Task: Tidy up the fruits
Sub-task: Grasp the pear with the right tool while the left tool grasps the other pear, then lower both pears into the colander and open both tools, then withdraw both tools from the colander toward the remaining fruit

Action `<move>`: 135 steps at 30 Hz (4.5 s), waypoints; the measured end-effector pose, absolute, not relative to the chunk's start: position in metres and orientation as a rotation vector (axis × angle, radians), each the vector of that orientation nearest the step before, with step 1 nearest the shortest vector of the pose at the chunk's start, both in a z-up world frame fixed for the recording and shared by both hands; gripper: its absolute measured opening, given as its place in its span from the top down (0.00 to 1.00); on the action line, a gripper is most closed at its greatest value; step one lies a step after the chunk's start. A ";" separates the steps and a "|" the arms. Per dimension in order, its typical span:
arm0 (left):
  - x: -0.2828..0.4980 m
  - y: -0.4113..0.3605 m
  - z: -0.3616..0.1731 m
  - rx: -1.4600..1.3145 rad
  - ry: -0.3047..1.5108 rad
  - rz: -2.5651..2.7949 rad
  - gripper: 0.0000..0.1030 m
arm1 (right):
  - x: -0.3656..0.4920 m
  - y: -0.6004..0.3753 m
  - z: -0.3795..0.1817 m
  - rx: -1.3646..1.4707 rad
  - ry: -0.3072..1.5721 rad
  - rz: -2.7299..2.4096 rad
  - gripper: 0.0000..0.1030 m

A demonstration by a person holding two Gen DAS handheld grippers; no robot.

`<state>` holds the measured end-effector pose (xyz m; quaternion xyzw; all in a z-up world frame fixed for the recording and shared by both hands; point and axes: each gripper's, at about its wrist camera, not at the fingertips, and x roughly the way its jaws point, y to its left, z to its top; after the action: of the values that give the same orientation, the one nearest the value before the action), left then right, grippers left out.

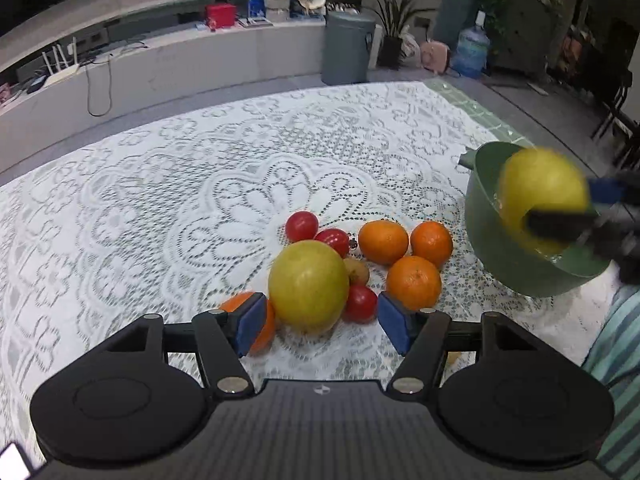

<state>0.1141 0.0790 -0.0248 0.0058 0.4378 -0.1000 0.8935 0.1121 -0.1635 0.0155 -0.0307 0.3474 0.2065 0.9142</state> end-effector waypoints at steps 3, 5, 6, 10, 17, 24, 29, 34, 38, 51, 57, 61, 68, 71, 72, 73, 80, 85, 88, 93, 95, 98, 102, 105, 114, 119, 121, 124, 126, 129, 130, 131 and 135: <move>0.130 0.078 -0.033 0.026 0.934 -0.194 0.28 | 0.126 -0.184 0.013 -0.051 0.734 0.358 0.39; 0.140 0.078 -0.037 0.022 0.956 -0.201 0.28 | 0.136 -0.197 0.007 -0.034 0.760 0.327 0.39; 0.143 0.078 -0.039 0.020 0.965 -0.209 0.28 | 0.140 -0.203 0.005 -0.032 0.772 0.314 0.39; 0.156 0.080 -0.046 0.008 1.016 -0.213 0.28 | 0.154 -0.218 -0.011 -0.037 0.811 0.274 0.39; 0.171 0.079 -0.057 -0.003 1.066 -0.213 0.28 | 0.175 -0.230 -0.041 -0.004 0.908 0.277 0.39; 0.176 0.077 -0.060 0.002 1.088 -0.214 0.33 | 0.185 -0.233 -0.060 0.023 1.005 0.279 0.39; 0.175 0.078 -0.060 -0.024 1.072 -0.195 0.33 | 0.189 -0.233 -0.068 0.000 1.064 0.282 0.39; 0.171 0.082 -0.056 -0.060 1.047 -0.162 0.34 | 0.191 -0.229 -0.065 -0.052 1.060 0.269 0.39; 0.166 0.082 -0.041 -0.070 1.007 -0.151 0.34 | 0.195 -0.229 -0.062 -0.116 1.048 0.263 0.39; 0.149 0.018 0.032 -0.019 0.883 -0.321 0.34 | 0.193 -0.233 -0.065 -0.203 1.056 0.293 0.31; 0.148 -0.029 0.038 0.050 0.877 -0.408 0.34 | 0.173 -0.250 -0.046 -0.197 1.003 0.323 0.24; 0.150 -0.059 0.033 0.101 0.889 -0.469 0.34 | 0.157 -0.268 -0.035 -0.137 0.979 0.376 0.24; 0.167 -0.105 0.006 0.193 0.959 -0.526 0.34 | 0.141 -0.294 -0.028 -0.034 0.942 0.450 0.32; 0.174 -0.117 -0.008 0.217 0.993 -0.526 0.34 | 0.140 -0.297 -0.029 -0.027 0.935 0.462 0.40; 0.175 -0.120 -0.011 0.225 1.004 -0.529 0.34 | 0.141 -0.297 -0.030 -0.028 0.939 0.464 0.45; 0.177 -0.124 -0.014 0.236 1.018 -0.530 0.34 | 0.142 -0.298 -0.031 -0.030 0.941 0.465 0.47; 0.182 -0.138 -0.030 0.318 1.078 -0.497 0.33 | 0.142 -0.298 -0.037 -0.057 0.928 0.487 0.50; 0.186 -0.142 -0.044 0.345 1.127 -0.448 0.33 | 0.142 -0.299 -0.037 -0.084 0.919 0.497 0.50; 0.185 -0.147 -0.049 0.369 1.125 -0.436 0.33 | 0.142 -0.299 -0.037 -0.103 0.916 0.500 0.50; 0.190 -0.146 -0.056 0.341 1.160 -0.430 0.33 | 0.141 -0.293 -0.038 -0.161 0.913 0.490 0.50; 0.191 -0.149 -0.057 0.358 1.157 -0.429 0.33 | 0.141 -0.291 -0.038 -0.179 0.914 0.482 0.51; 0.194 -0.151 -0.059 0.367 1.164 -0.438 0.33 | 0.141 -0.290 -0.038 -0.192 0.915 0.481 0.50; 0.195 -0.152 -0.060 0.378 1.171 -0.459 0.33 | 0.143 -0.288 -0.039 -0.214 0.924 0.481 0.50; 0.194 -0.154 -0.061 0.388 1.166 -0.462 0.33 | 0.141 -0.285 -0.037 -0.235 0.927 0.477 0.50; 0.193 -0.143 -0.051 0.348 1.125 -0.476 0.20 | 0.133 -0.290 -0.022 -0.196 0.914 0.467 0.38; 0.184 -0.135 -0.033 0.304 1.069 -0.502 0.18 | 0.127 -0.292 -0.013 -0.149 0.900 0.451 0.37; 0.177 -0.129 -0.023 0.287 1.041 -0.521 0.18 | 0.124 -0.291 -0.010 -0.137 0.891 0.447 0.35; 0.163 -0.118 -0.007 0.260 0.978 -0.540 0.18 | 0.118 -0.285 -0.004 -0.118 0.876 0.424 0.30; 0.152 -0.107 0.002 0.256 0.942 -0.536 0.19 | 0.112 -0.280 0.000 -0.094 0.858 0.417 0.24; 0.135 -0.086 0.015 0.255 0.880 -0.529 0.19 | 0.102 -0.270 0.004 -0.062 0.828 0.416 0.24; 0.128 -0.077 0.018 0.263 0.857 -0.526 0.19 | 0.099 -0.267 0.005 -0.051 0.814 0.416 0.24; 0.120 -0.067 0.020 0.275 0.830 -0.519 0.19 | 0.095 -0.264 0.006 -0.038 0.804 0.418 0.23; 0.089 -0.023 0.019 0.342 0.757 -0.434 0.19 | 0.086 -0.251 0.004 0.003 0.796 0.440 0.22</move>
<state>0.0887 -0.0228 0.0193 0.1649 0.3649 -0.2094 0.8921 0.0860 -0.2508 0.0044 0.0014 0.3843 0.2123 0.8985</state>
